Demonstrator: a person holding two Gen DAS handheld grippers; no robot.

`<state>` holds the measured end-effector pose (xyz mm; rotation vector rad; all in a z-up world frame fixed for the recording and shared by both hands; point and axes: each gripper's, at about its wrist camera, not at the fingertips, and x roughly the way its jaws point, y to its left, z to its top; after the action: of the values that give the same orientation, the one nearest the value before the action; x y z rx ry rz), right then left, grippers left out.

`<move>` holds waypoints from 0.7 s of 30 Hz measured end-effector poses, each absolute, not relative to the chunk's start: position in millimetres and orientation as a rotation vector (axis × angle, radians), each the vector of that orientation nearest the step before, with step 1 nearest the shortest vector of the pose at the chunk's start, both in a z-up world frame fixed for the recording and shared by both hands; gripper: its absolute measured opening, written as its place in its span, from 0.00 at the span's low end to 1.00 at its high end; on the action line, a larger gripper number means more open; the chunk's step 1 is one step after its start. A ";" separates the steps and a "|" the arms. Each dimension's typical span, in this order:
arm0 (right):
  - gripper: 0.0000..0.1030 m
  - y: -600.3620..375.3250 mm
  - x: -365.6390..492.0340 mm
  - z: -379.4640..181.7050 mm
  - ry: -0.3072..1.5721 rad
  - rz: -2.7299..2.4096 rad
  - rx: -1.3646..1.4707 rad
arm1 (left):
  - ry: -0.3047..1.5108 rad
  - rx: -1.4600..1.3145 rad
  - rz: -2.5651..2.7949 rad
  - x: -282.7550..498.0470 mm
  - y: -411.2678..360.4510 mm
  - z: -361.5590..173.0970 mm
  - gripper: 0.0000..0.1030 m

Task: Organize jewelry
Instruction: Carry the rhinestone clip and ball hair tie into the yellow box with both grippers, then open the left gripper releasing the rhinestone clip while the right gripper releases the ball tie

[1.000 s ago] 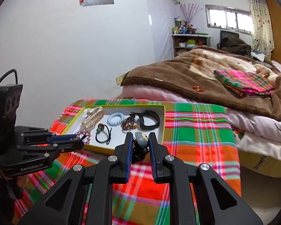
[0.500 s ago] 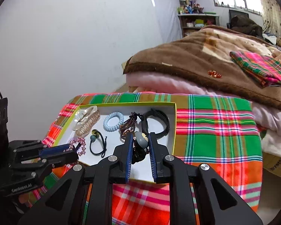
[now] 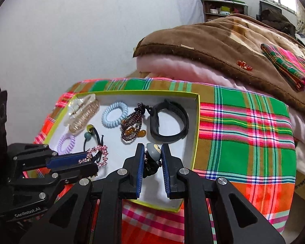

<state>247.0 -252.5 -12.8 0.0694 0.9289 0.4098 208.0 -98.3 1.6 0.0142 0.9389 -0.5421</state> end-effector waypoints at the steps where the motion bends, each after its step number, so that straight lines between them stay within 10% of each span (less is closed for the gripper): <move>1: 0.17 -251.5 248.0 -14.6 0.932 0.407 0.061 | 0.943 0.013 -0.541 209.8 -98.3 -0.1 0.13; 21: 0.17 -245.3 257.1 -25.0 0.934 0.369 -0.009 | 0.985 0.016 -0.530 225.1 -103.2 -16.7 0.13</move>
<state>257.1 -245.3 -25.0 -0.0086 0.9343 0.3689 225.1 -103.2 -16.7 0.0157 0.9855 -0.5299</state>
